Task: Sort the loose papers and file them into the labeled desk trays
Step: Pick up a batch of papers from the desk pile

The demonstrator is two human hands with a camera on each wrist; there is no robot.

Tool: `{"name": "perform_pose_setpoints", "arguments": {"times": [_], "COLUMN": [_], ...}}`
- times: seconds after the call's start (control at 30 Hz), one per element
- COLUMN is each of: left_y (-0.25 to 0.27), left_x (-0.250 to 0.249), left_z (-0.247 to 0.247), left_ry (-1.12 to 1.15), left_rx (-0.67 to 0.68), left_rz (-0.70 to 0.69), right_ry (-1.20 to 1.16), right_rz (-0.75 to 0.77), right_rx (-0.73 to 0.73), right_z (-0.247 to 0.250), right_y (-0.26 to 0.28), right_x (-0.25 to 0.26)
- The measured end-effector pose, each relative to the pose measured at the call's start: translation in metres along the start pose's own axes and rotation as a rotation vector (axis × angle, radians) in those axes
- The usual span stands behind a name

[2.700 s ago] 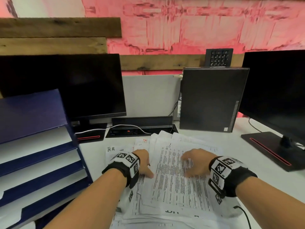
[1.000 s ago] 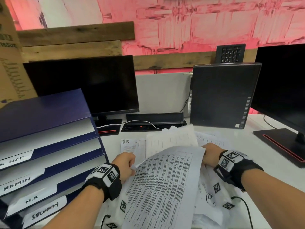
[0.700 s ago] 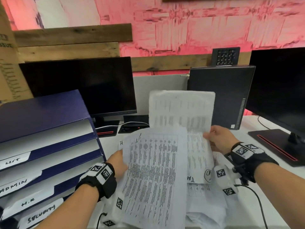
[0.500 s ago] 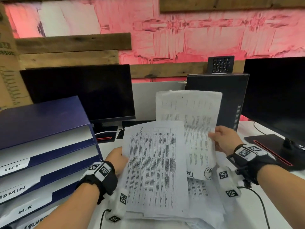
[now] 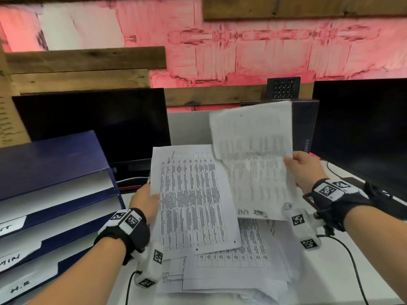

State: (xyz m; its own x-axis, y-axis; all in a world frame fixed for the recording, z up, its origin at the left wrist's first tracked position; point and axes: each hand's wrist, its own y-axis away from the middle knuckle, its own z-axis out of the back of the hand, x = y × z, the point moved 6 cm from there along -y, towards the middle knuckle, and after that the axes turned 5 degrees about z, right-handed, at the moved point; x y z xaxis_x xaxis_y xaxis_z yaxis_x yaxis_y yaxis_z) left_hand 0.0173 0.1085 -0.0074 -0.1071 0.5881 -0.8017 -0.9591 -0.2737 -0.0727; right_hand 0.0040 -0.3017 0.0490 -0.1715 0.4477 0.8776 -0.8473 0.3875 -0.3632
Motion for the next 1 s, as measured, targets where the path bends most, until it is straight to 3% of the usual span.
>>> {"name": "perform_pose_setpoints", "arguments": {"times": [0.1, 0.23, 0.53, 0.67, 0.8, 1.0], "left_y": [-0.001, -0.002, 0.013, 0.013, 0.022, 0.034], "left_x": [-0.001, -0.009, -0.028, -0.032, -0.038, -0.041], "left_z": [0.005, 0.01, 0.031, 0.028, 0.016, -0.009], "left_ry": [0.058, 0.105, 0.134, 0.072, 0.102, 0.157], "left_rx": [-0.055, -0.097, -0.179, -0.076, 0.036, 0.263], "left_rz": [-0.004, -0.035, -0.089, -0.11, -0.149, -0.124], "right_ry": [0.366, 0.663, 0.905, 0.975, 0.963, 0.957], "right_rz": [0.164, 0.156, 0.335, 0.555, 0.798, 0.772], "right_rx": [0.126, 0.376, 0.653, 0.675, 0.574, 0.553], "right_z": [0.003, -0.002, -0.059, -0.092, -0.122, -0.15], "right_y": [0.0, -0.003, -0.003, 0.013, 0.029, 0.03], "right_x": [0.018, 0.029, 0.044, 0.068, 0.097, 0.103]}}
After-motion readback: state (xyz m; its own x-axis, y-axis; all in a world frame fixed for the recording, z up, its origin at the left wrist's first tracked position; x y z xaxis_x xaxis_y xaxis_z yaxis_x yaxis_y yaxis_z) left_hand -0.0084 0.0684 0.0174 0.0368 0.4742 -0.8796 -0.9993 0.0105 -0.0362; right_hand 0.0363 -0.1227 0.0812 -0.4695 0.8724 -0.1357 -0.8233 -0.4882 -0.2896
